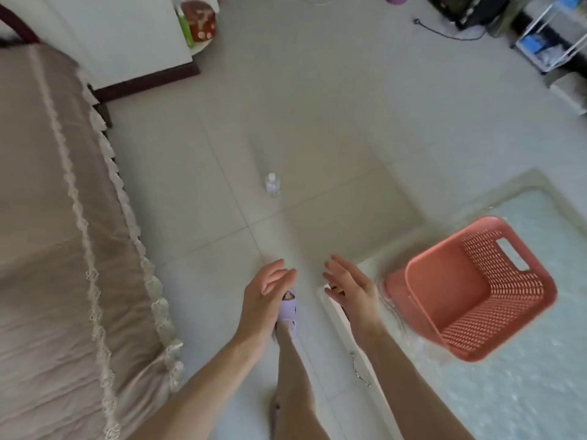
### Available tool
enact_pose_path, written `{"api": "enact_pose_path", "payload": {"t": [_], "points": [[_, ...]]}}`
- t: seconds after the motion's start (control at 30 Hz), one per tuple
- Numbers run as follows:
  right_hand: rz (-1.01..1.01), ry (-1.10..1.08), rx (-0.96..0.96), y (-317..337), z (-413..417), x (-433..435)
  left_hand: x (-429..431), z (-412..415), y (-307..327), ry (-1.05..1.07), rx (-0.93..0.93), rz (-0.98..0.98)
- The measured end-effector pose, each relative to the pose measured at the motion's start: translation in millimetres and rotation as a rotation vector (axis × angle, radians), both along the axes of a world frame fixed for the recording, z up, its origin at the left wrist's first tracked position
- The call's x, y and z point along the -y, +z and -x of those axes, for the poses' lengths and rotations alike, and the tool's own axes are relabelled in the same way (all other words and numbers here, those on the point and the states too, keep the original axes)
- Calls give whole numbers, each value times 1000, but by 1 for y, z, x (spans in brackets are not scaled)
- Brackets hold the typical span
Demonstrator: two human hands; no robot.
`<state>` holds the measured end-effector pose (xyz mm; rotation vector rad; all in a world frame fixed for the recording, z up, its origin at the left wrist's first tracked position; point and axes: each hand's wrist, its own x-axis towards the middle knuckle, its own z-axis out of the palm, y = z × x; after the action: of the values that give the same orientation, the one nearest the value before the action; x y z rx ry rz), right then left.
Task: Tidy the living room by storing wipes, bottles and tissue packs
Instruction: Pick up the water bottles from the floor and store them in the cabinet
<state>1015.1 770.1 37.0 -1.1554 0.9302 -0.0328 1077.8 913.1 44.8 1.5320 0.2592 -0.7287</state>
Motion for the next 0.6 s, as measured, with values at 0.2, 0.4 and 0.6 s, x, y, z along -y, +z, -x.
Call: {"api": "enact_pose_path", "payload": {"t": [0.2, 0.4, 0.6], "points": [[7, 42, -22, -22, -150, 21, 23, -141, -15, 21, -28, -19], [16, 50, -69, -47, -260, 36, 35, -252, -36, 81, -46, -31], [14, 21, -128, -83, -347, 41, 35, -351, -79, 38, -101, -69]]}}
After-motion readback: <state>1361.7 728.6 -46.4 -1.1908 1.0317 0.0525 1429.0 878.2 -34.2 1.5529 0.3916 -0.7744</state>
